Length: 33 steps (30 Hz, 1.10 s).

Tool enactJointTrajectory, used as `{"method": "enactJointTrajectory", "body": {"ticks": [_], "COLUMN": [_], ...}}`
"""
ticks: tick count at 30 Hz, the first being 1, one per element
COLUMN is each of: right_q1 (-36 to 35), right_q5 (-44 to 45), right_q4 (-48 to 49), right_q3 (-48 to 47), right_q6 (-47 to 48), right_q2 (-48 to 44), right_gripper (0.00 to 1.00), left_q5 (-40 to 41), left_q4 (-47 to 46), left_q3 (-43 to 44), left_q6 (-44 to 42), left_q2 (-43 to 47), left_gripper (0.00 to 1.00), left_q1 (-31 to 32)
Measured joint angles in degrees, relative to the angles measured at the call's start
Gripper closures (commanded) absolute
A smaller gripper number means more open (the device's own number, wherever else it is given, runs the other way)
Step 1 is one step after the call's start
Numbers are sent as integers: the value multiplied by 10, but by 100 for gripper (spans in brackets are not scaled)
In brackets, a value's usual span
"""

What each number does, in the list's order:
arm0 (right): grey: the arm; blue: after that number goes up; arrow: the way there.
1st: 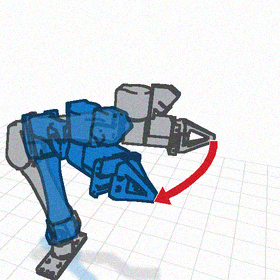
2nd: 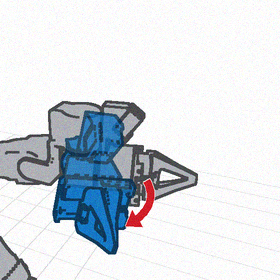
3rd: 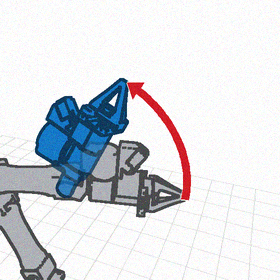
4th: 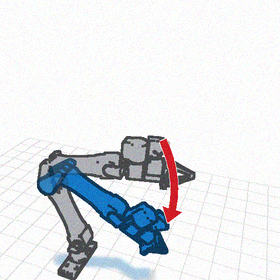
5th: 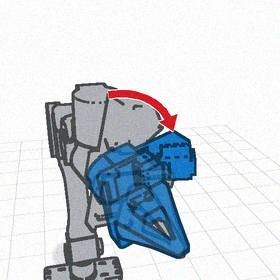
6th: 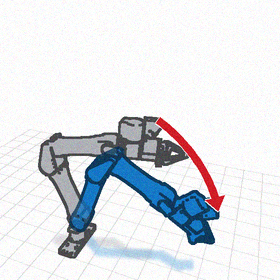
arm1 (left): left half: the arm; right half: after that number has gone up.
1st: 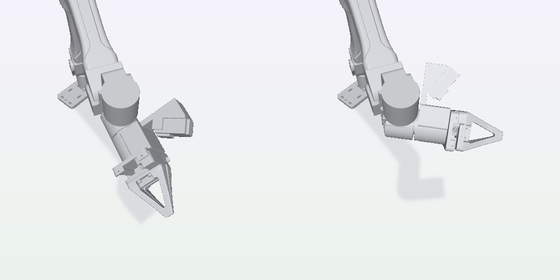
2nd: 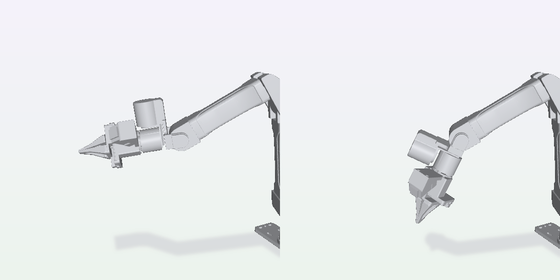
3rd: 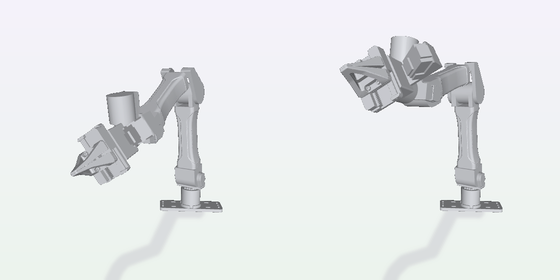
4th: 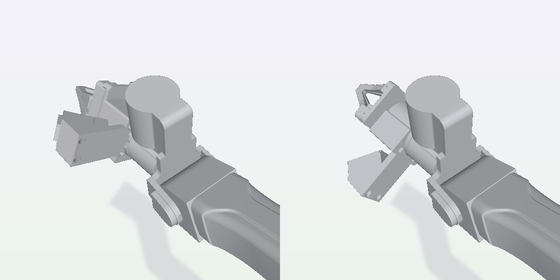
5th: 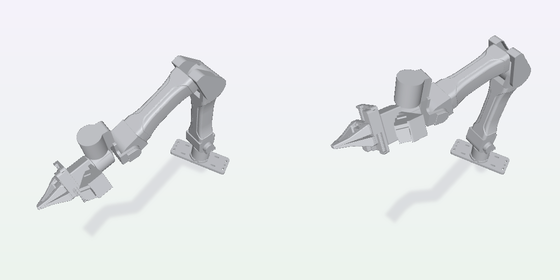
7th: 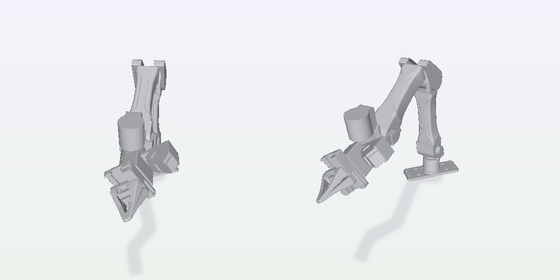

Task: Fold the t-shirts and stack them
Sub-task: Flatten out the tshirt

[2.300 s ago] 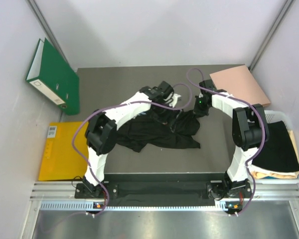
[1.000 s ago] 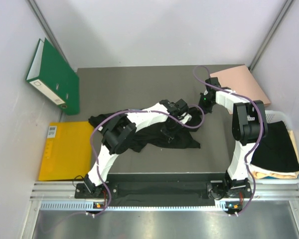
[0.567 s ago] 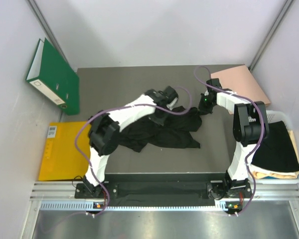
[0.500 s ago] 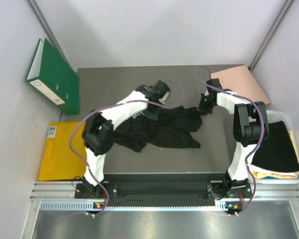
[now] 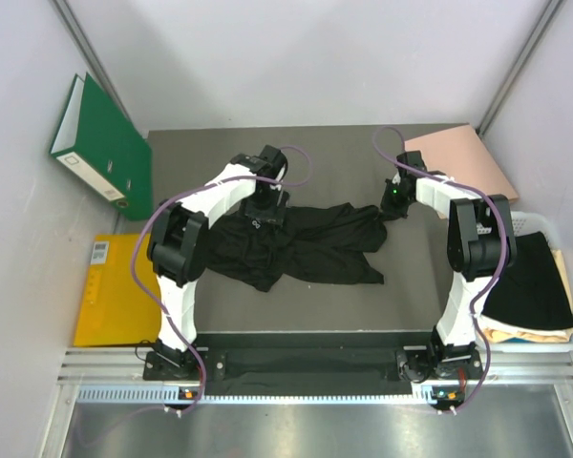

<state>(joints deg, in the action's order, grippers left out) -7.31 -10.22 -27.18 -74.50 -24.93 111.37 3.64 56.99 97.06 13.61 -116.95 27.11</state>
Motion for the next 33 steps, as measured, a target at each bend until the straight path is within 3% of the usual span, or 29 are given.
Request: {"method": "enactJointTrajectory", "body": {"ticks": [6, 9, 10, 11, 12, 18, 23, 33], "right_q1": [1, 1, 1, 1, 1, 1, 1, 17], "right_q5": [-6, -9, -9, -9, -10, -13, -10, 18], "right_q4": [7, 11, 12, 12, 12, 12, 14, 0], "right_q3": [3, 5, 6, 6, 6, 6, 16, 31], "right_q6": [0, 0, 0, 0, 0, 3, 13, 31], "right_q2": [0, 0, -1, -1, -1, -1, -11, -45], "right_gripper": [96, 96, 96, 96, 96, 89, 100, 100], "left_q5": [-31, -48, -53, -55, -56, -17, 42, 162], "left_q4": [-5, -11, -14, -16, -19, -21, -17, -15], "left_q3": [0, -1, -1, -1, -1, -1, 0, 35], "left_q6": [0, 1, 3, 7, 10, 17, 25, 61], "left_q2": [0, -1, -1, -1, -2, -16, -12, 89], "left_gripper": [23, 37, 49, 69, 100, 100, 100, 100], "left_q1": [4, 4, 3, 3, 3, 4, -12, -144]}}
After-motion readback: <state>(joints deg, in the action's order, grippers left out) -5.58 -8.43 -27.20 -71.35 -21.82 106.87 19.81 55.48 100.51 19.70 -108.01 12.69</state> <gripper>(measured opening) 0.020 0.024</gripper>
